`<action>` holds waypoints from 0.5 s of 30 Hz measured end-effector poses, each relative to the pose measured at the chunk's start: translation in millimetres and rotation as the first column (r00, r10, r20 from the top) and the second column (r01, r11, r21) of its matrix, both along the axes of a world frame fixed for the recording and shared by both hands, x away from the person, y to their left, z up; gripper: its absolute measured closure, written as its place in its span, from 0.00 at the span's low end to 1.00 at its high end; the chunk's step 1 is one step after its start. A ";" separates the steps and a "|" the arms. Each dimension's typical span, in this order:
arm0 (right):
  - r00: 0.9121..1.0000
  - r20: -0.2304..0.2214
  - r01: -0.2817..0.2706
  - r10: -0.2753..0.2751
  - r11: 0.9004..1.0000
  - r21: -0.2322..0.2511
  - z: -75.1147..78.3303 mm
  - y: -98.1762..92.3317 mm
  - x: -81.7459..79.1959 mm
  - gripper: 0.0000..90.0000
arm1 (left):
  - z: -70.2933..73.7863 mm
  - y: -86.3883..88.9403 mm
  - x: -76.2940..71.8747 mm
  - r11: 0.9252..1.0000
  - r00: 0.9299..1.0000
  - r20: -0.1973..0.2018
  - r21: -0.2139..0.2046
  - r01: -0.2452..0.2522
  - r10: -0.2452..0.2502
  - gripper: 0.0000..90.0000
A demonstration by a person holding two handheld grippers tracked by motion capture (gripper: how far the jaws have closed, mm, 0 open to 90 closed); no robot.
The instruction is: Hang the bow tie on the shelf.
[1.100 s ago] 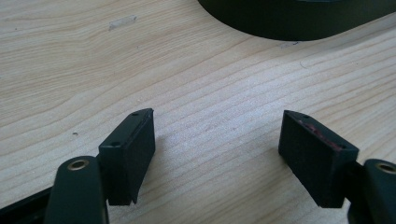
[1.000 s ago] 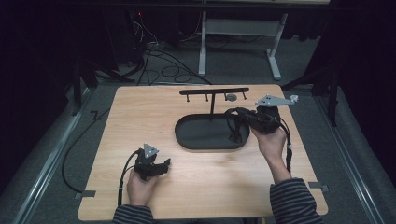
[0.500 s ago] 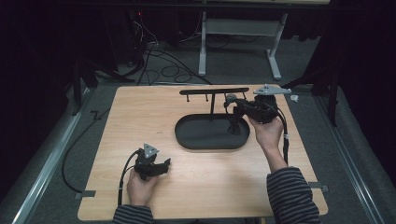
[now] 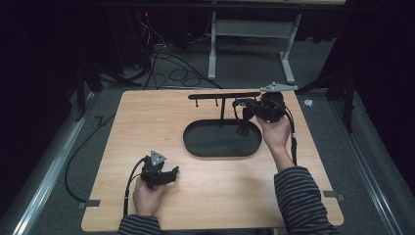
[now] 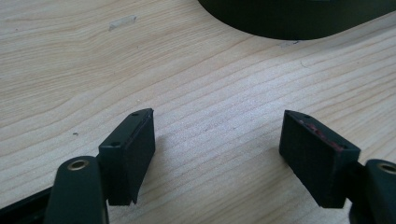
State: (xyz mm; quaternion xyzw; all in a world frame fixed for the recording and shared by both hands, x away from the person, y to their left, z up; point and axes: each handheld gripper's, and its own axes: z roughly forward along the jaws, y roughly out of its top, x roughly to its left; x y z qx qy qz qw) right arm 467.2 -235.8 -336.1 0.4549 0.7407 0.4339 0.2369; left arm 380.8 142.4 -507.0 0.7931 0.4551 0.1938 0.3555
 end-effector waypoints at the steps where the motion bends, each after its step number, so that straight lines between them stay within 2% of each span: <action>1: 1.000 0.000 0.000 0.000 1.000 0.000 0.0 0.0 0.0 0.96 | 0.0 0.0 0.0 1.000 1.000 0.000 0.000 0.000 0.000 0.30; 11: 0.999 -0.022 0.038 -0.038 0.999 0.014 -4.0 4.9 14.5 0.96 | -0.1 -0.1 0.0 1.000 1.000 0.000 -0.003 -0.001 0.001 0.30; 15: 0.998 -0.031 0.053 -0.053 0.999 -0.005 -7.6 8.8 21.1 0.95 | 0.0 0.0 0.0 1.000 1.000 -0.001 -0.002 0.001 -0.001 0.30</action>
